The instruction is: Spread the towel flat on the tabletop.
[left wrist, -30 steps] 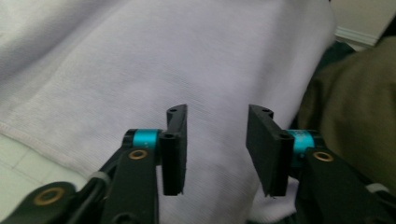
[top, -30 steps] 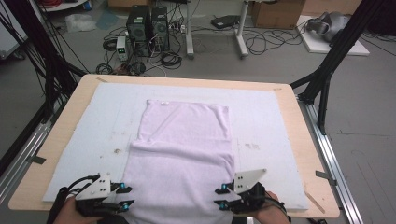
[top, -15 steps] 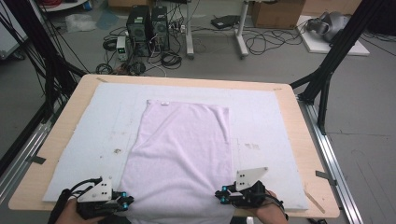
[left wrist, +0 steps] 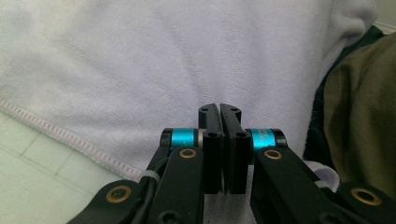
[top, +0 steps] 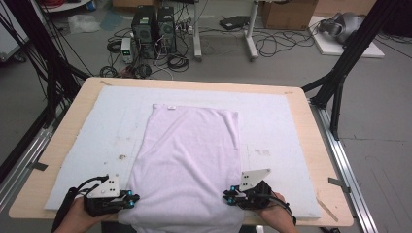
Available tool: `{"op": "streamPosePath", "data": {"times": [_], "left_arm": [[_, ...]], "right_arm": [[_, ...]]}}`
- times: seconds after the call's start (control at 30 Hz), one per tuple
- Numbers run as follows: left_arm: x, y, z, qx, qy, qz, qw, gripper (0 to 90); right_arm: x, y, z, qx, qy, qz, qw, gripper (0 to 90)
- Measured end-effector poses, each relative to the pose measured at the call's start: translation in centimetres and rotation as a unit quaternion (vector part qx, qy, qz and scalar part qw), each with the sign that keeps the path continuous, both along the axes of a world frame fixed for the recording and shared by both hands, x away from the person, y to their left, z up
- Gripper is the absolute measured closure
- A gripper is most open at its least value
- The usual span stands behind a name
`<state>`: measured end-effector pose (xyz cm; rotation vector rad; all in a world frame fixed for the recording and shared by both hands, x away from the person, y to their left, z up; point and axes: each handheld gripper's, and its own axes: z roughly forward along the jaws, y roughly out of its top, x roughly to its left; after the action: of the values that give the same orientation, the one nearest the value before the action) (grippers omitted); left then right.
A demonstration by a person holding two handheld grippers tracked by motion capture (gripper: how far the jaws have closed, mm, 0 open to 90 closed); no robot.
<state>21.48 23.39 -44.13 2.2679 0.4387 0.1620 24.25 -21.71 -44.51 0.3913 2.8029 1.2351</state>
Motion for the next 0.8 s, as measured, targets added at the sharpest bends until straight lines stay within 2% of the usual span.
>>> {"op": "streamPosePath", "data": {"times": [0.07, 0.1, 0.17, 0.27, 0.37, 0.53, 0.67, 0.8], "left_arm": [[0.0, 0.3, 0.2, -0.01, 0.003, 0.002, 0.9999, 86.3], [0.1, 0.5, 0.3, -0.018, 0.003, 0.008, 0.9998, 83.6], [0.4, 0.5, 0.6, -0.025, -0.004, 0.03, 0.9992, 71.2], [1.4, 0.4, 1.1, -0.042, -0.013, 0.052, 0.9977, 61.4], [2.7, -0.1, 1.4, -0.055, -0.022, 0.061, 0.9964, 58.2], [5.3, -1.0, 1.7, -0.073, -0.02, 0.082, 0.9937, 51.3], [7.1, -1.6, 1.8, -0.075, -0.026, 0.096, 0.9923, 48.2], [8.0, -1.8, 1.9, -0.074, -0.031, 0.106, 0.9911, 47.2]], "right_arm": [[-0.1, -0.1, 0.0, 0.008, 0.011, 0.011, 0.9998, 79.8], [-0.1, -0.2, 0.1, 0.012, 0.008, 0.007, 0.9999, 76.9], [0.3, -0.4, 0.4, 0.024, 0.007, -0.01, 0.9996, 71.7], [1.1, -0.7, 1.1, 0.042, -0.004, -0.031, 0.9986, 67.0], [2.1, -0.9, 1.5, 0.057, -0.009, -0.053, 0.997, 62.3], [3.5, -1.4, 2.1, 0.07, -0.018, -0.078, 0.9943, 56.3], [4.5, -1.9, 2.1, 0.071, -0.024, -0.103, 0.9918, 48.6], [5.6, -2.5, 1.9, 0.068, -0.022, -0.123, 0.9899, 43.6]]}}
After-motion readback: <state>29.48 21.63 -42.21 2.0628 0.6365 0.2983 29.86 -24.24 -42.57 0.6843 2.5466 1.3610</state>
